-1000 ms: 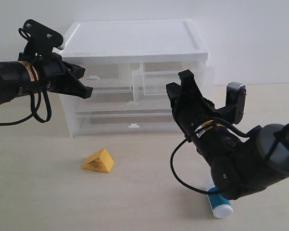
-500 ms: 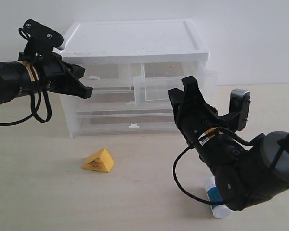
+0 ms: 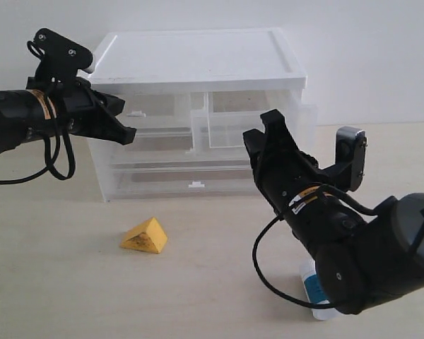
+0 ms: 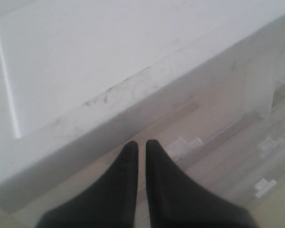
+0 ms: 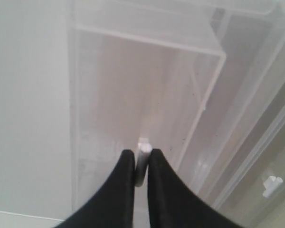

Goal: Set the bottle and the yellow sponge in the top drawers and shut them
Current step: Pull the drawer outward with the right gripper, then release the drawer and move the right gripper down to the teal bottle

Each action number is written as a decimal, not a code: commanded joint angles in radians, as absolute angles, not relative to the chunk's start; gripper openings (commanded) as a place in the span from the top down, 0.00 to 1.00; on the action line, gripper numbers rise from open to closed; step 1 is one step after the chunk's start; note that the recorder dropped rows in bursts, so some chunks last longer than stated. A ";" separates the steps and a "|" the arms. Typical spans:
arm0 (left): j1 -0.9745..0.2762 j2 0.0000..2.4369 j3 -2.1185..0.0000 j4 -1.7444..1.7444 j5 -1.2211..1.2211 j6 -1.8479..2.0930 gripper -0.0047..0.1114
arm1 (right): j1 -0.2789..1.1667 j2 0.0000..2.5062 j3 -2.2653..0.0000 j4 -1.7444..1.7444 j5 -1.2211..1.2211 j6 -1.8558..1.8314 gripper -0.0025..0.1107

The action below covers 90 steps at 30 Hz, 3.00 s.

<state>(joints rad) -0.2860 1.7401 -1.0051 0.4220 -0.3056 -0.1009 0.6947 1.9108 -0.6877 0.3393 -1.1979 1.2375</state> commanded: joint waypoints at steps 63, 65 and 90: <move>-0.284 1.734 -1.014 0.409 -0.313 -0.098 0.93 | 0.697 1.591 -0.344 0.092 -1.100 0.923 0.60; -0.284 1.734 -1.014 0.409 -0.318 -0.098 0.93 | 0.697 1.545 -0.322 0.068 -1.033 0.842 0.60; -0.284 1.734 -1.014 0.409 -0.321 -0.102 0.93 | 0.604 1.268 -0.568 -0.084 0.261 0.353 0.59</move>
